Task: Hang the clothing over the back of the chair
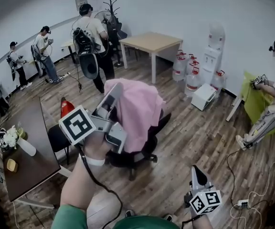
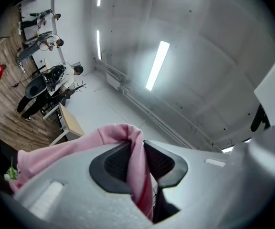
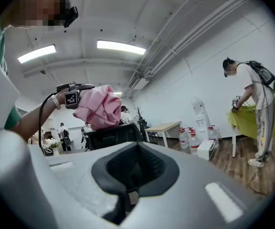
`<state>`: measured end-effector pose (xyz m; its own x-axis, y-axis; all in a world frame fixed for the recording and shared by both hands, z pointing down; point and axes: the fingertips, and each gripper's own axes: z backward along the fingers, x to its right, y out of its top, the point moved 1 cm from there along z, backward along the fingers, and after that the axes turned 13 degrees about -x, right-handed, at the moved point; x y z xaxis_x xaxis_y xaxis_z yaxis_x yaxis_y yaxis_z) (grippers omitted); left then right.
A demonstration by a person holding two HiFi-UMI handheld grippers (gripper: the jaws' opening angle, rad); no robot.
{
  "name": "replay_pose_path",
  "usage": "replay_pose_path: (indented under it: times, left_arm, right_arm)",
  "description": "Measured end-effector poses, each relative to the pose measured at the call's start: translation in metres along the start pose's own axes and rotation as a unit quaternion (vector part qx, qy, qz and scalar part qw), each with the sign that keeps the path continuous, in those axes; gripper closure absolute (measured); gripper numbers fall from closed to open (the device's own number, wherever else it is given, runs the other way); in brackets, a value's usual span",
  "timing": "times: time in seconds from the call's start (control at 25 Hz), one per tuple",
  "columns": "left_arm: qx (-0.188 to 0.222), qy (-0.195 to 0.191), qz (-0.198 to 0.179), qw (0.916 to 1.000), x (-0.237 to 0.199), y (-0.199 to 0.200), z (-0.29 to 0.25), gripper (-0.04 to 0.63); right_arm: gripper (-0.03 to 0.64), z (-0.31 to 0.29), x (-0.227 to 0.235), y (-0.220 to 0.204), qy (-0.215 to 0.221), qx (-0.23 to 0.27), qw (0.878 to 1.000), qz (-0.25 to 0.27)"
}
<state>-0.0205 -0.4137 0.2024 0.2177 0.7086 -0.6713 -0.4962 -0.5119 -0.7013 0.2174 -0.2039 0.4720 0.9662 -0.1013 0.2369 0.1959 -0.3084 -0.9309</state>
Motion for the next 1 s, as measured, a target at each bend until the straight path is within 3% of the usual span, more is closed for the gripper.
replay_pose_path:
  times: [0.2,0.52,0.68,0.8,0.92,1.0]
  left_arm:
    - [0.010,0.015,0.037,0.9992,-0.012,-0.027,0.011,0.509]
    - [0.017,0.031,0.078,0.9963,-0.034,-0.057,0.034,0.509]
    - [0.035,0.013,0.053,0.9979,-0.021,-0.047,0.046,0.511]
    - [0.023,0.013,0.039,0.9989,-0.032,-0.052,0.042,0.511]
    - [0.014,0.082,0.009,0.9965,-0.076,-0.052,0.041,0.511]
    - [-0.008,0.141,-0.028,0.9896,-0.104,-0.049,0.043,0.511]
  right_arm:
    - [0.615,0.002,0.005,0.002,0.019,-0.001,1.000,0.005]
    - [0.615,0.008,0.018,0.005,0.008,-0.008,1.000,0.009]
    - [0.615,0.007,0.020,0.001,0.002,-0.015,1.000,0.012]
    - [0.615,0.005,0.020,-0.003,0.000,-0.019,1.000,0.011]
    - [0.615,0.001,0.015,-0.004,0.005,-0.020,1.000,0.011]
    - [0.615,-0.001,0.012,-0.006,0.006,-0.022,1.000,0.011]
